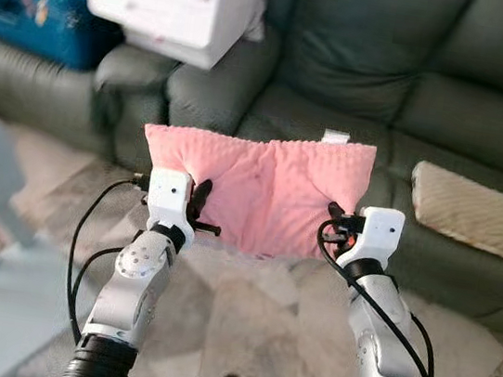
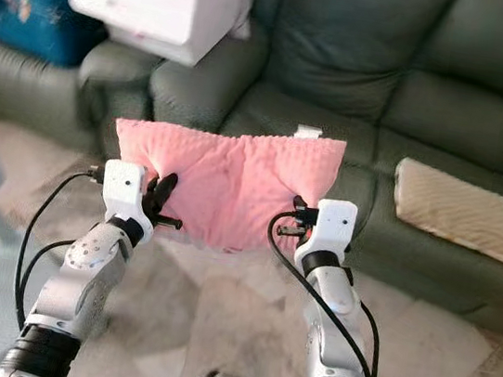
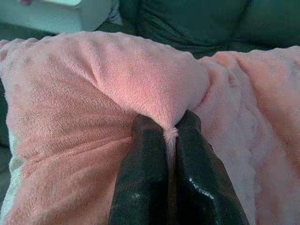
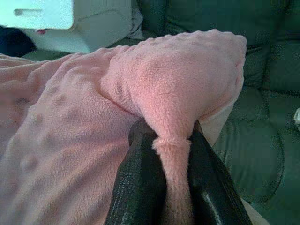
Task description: Move the pillow to the sofa
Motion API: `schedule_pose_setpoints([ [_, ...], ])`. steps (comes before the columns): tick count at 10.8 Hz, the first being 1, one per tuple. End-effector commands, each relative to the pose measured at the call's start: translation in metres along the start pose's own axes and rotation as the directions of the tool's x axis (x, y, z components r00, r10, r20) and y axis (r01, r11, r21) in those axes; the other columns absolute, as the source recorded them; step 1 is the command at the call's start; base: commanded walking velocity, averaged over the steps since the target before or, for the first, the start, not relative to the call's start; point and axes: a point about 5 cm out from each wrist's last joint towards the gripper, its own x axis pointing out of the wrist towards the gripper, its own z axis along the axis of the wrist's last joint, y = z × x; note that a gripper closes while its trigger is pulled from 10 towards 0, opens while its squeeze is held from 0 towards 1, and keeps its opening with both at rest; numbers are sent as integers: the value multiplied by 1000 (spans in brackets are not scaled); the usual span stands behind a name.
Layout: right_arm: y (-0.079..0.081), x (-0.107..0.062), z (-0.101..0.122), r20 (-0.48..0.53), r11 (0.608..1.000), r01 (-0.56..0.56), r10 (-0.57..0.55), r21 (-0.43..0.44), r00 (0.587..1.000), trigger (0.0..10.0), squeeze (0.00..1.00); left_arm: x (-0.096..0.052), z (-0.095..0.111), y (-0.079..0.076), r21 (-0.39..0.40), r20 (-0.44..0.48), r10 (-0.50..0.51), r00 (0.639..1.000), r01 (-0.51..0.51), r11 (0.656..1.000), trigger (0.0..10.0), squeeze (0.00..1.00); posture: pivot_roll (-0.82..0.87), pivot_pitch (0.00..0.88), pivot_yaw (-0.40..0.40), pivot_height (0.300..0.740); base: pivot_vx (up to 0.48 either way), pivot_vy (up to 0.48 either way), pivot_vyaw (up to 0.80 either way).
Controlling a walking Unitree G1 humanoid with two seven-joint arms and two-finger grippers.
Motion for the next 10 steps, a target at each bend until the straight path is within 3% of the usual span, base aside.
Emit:
schedule_pose_setpoints([
  [1,2,3,4,19,1000,-6,6,-1,1000,10000,0,1,5,-9,-11,29,-39,999,40,999,10000,0,-43,47,-47,740,319,0,-569],
  [4,3,4,5,22,1000,-4,4,-4,1000,10000,0,3,4,-12,-13,26,-61,998,61,998,10000,0,-52,49,-41,740,353,0,0],
  [7,3,3,4,21,1000,-7,7,-4,1000,10000,0,2,3,-10,-15,25,-55,998,55,998,10000,0,-47,51,-44,740,369,0,-635],
  [10,-1,-1,2,22,1000,8,-8,-9,1000,10000,0,-3,-4,-1,5,5,-31,1000,31,1000,10000,0,-52,54,-44,740,371,0,0],
])
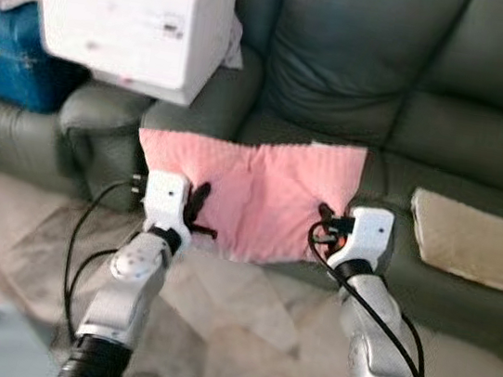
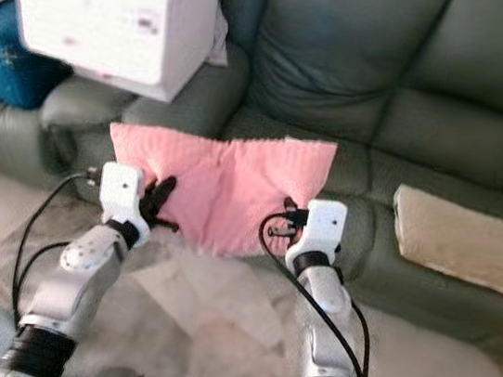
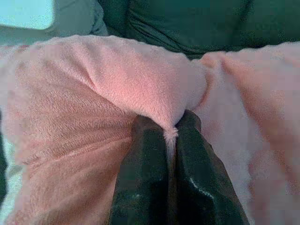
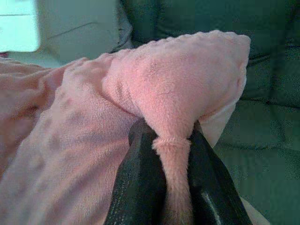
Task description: Move the pillow to the sofa
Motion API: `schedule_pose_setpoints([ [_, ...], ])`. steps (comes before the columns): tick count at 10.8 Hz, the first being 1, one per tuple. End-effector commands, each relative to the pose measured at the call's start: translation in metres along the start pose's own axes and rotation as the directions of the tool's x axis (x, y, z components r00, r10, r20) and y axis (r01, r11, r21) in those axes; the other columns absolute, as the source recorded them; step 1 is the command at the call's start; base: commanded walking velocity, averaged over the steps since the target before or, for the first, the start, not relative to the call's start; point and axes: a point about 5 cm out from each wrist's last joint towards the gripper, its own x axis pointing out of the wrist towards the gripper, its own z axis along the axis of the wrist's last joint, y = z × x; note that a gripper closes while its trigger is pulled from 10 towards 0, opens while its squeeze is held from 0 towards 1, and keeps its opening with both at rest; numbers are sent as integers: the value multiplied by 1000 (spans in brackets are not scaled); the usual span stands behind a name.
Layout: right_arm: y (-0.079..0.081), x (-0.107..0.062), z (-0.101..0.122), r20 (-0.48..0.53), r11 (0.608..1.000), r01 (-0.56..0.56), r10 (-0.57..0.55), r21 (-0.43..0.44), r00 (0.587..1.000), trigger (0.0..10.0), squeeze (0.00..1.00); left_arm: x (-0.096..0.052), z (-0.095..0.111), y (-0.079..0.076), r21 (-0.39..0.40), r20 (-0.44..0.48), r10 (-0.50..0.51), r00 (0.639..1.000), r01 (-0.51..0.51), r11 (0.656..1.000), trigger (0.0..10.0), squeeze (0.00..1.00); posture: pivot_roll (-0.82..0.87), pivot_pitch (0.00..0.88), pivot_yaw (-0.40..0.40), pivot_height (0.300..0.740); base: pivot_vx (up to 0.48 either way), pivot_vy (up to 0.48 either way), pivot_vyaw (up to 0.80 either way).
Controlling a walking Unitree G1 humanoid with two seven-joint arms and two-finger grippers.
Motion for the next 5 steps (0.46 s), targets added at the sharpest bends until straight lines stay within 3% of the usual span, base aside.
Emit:
schedule_pose_setpoints([
  [1,-14,-5,3,19,998,51,-50,-25,999,10000,0,-2,2,-6,33,23,-19,1000,18,999,10000,0,-49,61,-46,740,364,0,0],
  [2,-17,-9,0,12,997,69,-68,-29,998,10000,0,-7,-4,5,41,9,38,999,-38,998,10000,0,-44,67,-50,740,364,0,0],
  [4,-11,-16,-8,-18,998,52,-53,-37,998,10000,0,-15,-12,9,48,-16,44,999,-43,998,10000,0,-38,73,-52,740,368,0,0],
  [5,-4,-18,-12,-30,999,33,-34,-36,999,10000,0,-17,-14,6,54,-21,28,999,-27,998,10000,0,-36,64,-45,740,386,0,-800],
])
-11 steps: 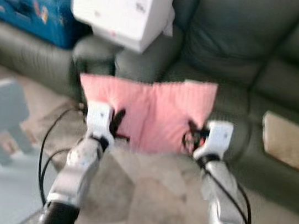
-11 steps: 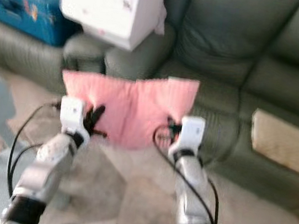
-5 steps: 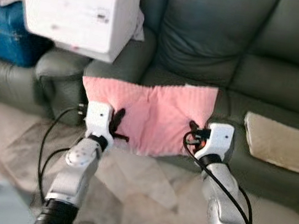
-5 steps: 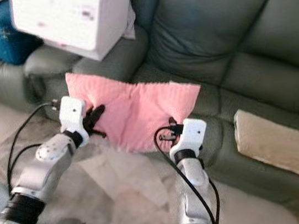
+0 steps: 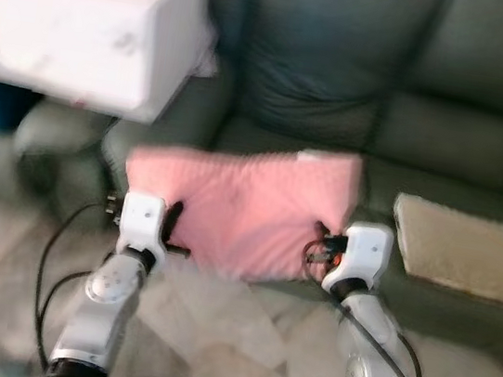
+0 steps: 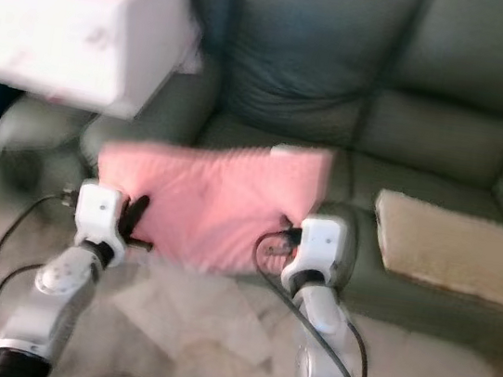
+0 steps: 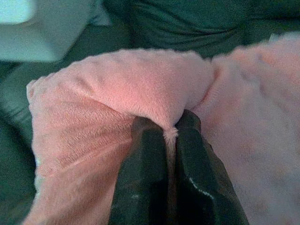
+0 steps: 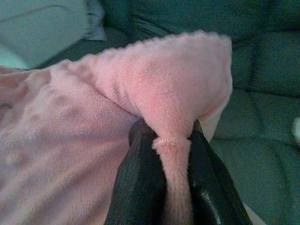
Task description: Move the pillow to the sofa
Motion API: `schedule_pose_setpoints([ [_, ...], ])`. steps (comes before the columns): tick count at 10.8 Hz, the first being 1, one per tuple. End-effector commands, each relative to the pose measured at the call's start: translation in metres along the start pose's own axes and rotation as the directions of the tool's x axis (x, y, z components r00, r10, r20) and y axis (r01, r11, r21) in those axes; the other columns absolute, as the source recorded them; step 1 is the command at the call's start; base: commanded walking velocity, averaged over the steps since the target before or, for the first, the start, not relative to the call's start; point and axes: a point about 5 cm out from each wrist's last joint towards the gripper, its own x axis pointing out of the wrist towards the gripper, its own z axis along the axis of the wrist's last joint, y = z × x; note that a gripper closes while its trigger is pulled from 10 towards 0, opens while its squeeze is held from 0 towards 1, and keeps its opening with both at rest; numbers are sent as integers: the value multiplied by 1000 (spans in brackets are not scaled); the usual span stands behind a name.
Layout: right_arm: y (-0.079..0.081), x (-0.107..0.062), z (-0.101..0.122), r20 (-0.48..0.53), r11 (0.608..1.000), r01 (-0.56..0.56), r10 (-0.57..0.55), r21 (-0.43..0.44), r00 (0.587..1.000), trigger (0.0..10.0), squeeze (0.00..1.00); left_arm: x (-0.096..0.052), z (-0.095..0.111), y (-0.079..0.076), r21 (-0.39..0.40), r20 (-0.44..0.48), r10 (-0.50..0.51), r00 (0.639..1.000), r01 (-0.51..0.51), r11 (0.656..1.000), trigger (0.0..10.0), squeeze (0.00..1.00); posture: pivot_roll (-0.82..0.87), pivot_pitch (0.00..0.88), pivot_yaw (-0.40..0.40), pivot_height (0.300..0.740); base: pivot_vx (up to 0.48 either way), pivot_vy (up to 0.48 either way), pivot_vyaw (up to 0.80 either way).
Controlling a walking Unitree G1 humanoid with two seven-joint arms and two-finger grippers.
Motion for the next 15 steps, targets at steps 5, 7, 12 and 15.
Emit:
schedule_pose_setpoints([
  [5,-18,3,9,36,997,68,-67,-25,997,10000,0,11,15,-19,4,57,-81,995,81,997,10000,0,-38,73,-33,740,428,0,-273],
  [7,-12,8,8,32,999,49,-48,-19,998,10000,0,12,16,-18,-5,54,-64,996,64,998,10000,0,-31,76,-31,740,193,0,0],
  [12,-12,15,11,40,999,32,-31,-27,999,10000,0,14,16,-24,-2,52,-75,996,75,997,10000,0,-34,89,-33,740,0,96,0],
  [15,-9,14,8,33,999,24,-24,-25,999,10000,0,14,15,-26,5,51,-81,995,81,997,10000,0,-34,95,-34,740,0,475,0],
])
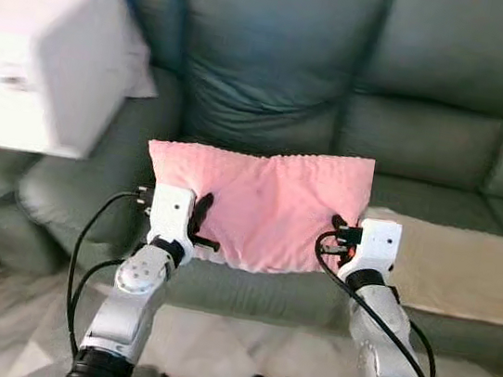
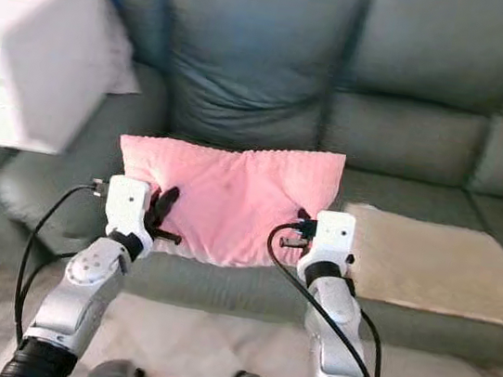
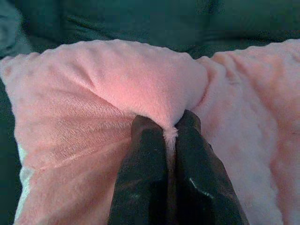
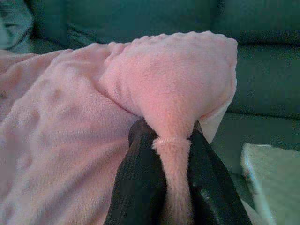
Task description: Move the pillow to the sofa
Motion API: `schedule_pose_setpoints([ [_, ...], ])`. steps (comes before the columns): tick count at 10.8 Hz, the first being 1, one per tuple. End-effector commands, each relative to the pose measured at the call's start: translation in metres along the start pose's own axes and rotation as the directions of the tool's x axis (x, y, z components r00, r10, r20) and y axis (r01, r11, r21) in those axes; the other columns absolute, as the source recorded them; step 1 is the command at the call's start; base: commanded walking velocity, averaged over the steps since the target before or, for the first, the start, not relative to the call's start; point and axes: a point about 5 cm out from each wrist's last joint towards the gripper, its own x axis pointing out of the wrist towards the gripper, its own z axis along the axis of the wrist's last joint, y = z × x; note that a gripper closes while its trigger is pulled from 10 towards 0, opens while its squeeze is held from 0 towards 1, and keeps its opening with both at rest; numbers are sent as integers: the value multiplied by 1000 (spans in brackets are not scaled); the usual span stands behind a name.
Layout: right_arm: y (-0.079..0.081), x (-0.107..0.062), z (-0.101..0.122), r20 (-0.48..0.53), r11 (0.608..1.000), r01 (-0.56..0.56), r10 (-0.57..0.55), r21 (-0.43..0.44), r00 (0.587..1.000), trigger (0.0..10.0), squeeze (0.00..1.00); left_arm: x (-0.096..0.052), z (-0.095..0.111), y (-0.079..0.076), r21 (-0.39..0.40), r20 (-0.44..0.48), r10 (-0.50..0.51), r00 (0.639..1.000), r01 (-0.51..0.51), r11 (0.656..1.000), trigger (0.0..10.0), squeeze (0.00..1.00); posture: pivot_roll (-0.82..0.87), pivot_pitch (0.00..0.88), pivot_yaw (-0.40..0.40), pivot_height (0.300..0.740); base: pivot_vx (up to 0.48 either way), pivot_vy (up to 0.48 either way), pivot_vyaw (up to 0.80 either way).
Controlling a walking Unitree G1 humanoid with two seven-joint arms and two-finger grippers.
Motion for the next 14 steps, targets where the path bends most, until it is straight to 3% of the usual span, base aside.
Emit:
schedule_pose_setpoints([
  [1,6,2,3,17,1000,-26,26,1,1000,10000,0,0,1,0,23,1,0,1000,-1,1000,10000,0,-36,95,-35,740,0,0,0],
  [7,7,0,-1,5,1000,-25,25,3,1000,10000,0,-2,5,-6,12,39,-46,998,46,999,10000,0,-34,101,-38,740,0,0,-176],
  [14,7,0,-1,4,999,-32,32,0,999,10000,0,-1,6,-7,13,40,-58,998,58,998,10000,0,-32,102,-38,740,283,0,0],
])
